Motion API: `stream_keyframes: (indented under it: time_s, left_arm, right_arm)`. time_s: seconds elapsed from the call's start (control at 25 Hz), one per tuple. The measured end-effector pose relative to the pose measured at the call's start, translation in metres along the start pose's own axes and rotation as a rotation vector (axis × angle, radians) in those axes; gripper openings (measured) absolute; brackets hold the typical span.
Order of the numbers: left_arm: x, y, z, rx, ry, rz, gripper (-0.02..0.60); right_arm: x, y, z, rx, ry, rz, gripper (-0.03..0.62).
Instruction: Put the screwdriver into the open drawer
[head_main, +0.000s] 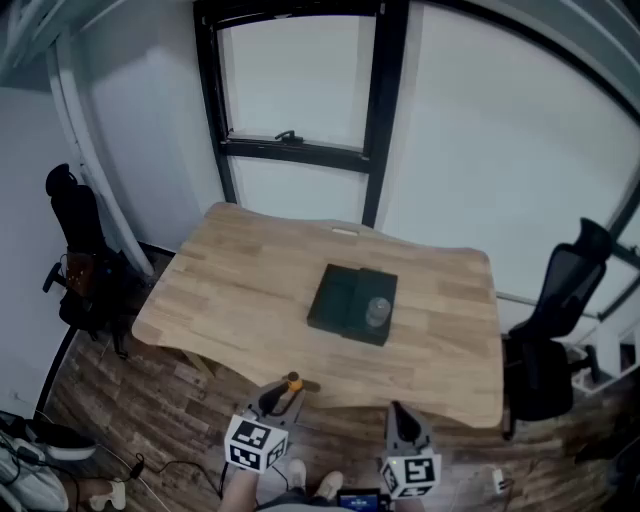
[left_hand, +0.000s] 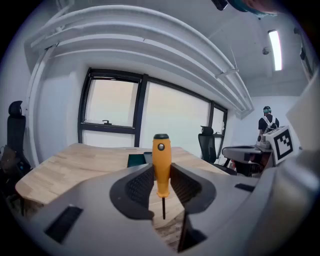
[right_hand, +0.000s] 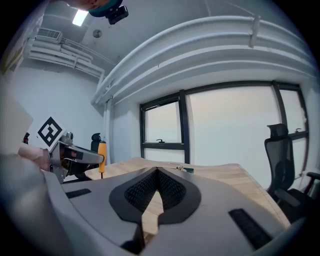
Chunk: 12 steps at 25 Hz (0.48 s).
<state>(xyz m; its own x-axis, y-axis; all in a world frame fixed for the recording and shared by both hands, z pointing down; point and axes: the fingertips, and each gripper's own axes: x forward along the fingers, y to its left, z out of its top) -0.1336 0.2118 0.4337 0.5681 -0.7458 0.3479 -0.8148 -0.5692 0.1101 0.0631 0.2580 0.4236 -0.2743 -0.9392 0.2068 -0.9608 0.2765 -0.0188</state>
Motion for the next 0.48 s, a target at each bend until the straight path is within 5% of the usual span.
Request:
stream_keyframes:
  time_s: [0.48]
  left_arm:
    - [-0.018, 0.012, 0.007, -0.012, -0.014, 0.031, 0.104]
  right_arm:
    - [-0.009, 0.001, 0.008, 0.031, -0.043, -0.008, -0.003]
